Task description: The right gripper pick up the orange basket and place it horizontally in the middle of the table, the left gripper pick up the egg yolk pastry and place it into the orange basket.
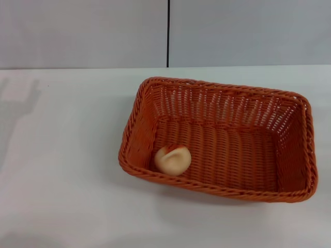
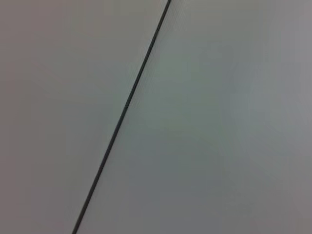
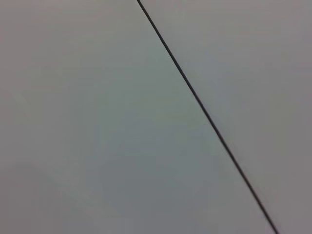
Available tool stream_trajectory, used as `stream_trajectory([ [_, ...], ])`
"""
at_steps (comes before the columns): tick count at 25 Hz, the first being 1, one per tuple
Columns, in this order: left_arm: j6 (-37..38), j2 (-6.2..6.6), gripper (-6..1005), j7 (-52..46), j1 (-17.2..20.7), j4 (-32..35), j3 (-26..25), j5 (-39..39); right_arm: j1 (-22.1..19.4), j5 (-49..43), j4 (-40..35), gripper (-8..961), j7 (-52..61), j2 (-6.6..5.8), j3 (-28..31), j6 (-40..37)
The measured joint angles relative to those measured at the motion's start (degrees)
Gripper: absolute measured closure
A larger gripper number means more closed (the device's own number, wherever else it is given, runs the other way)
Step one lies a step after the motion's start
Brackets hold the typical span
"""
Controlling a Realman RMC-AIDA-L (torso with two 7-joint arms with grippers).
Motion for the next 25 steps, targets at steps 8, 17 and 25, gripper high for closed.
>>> stream_trajectory([
  [8, 0.77, 0.01, 151, -0.7, -0.07, 0.15, -0.9, -0.43, -0.48, 0.09, 1.13, 476, -12.14, 1.98, 8.38, -0.05],
  [17, 1.24, -0.15, 153, -0.7, 0.35, 0.32, -0.93, -0.52, 0.52, 0.09, 8.13, 476, -26.17, 2.07, 20.04, -0.38],
  [25, 1.38, -0.17, 155, -0.69, 0.38, 0.36, -0.93, -0.52, 0.8, 0.09, 8.96, 475, -26.84, 2.08, 21.89, -0.37],
])
